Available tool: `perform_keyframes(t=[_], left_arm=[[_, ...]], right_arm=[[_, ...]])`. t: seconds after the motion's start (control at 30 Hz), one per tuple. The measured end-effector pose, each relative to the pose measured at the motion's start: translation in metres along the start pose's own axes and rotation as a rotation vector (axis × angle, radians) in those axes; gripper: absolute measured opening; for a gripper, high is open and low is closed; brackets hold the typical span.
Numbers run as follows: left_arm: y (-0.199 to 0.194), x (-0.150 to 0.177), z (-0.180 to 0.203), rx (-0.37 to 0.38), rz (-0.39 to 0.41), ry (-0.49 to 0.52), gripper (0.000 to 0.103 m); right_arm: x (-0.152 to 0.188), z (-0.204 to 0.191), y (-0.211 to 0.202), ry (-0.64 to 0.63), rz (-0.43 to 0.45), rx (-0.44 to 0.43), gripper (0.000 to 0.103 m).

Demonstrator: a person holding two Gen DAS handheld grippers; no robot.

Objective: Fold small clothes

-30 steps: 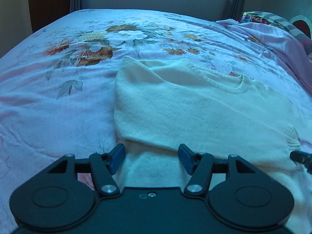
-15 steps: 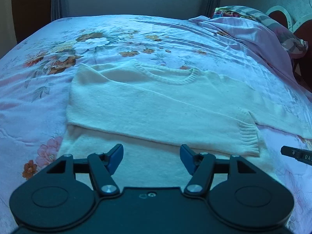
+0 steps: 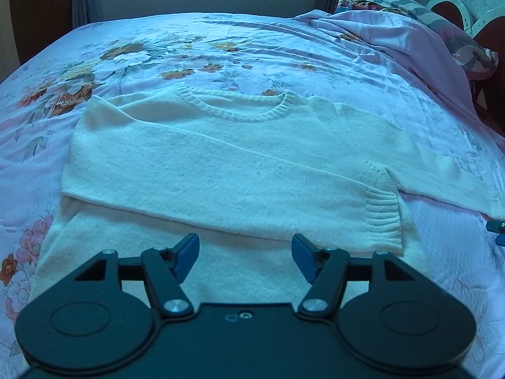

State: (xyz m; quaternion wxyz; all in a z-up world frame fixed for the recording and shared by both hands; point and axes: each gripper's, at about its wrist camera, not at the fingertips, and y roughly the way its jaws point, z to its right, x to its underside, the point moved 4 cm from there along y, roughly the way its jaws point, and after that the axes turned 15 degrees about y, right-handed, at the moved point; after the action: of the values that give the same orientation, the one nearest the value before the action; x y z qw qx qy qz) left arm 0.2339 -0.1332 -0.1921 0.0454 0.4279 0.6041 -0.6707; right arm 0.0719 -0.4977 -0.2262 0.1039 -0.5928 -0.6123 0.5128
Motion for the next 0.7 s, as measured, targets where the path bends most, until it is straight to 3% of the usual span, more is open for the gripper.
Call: perform_keyframes(t=[0.1,0.17,0.23,0.43,0.5,0.57,0.7], left_arm=[[0.006,0.0,-0.006,-0.022,-0.004,0.007,0.062],[0.011,-0.001,-0.011,-0.031,-0.014,-0.005,0.062],[0.017,-0.001,-0.016,-0.039,-0.019,-0.024,0.062],[0.028,-0.011,-0.024,-0.043,-0.02,-0.061,0.062],[0.031,-0.017,-0.025,-0.042,-0.016,-0.079,0.062],[0.034,-0.025,-0.025,-0.053,-0.01,-0.08,0.062],[0.049,-0.032,-0.024,-0.086,-0.033,-0.065,0.062]], right_arm=[[-0.025,0.023,0.009,0.086,0.021,0.024,0.052],[-0.037,0.032,0.013,0.112,0.041,0.055,0.038],[-0.047,0.039,0.019,0.136,0.054,0.078,0.031],[-0.066,0.048,0.029,0.209,0.097,0.102,0.031],[-0.072,0.051,0.033,0.251,0.106,0.101,0.024],[-0.074,0.051,0.036,0.263,0.111,0.097,0.009],[-0.074,0.046,0.039,0.256,0.13,0.08,0.003]])
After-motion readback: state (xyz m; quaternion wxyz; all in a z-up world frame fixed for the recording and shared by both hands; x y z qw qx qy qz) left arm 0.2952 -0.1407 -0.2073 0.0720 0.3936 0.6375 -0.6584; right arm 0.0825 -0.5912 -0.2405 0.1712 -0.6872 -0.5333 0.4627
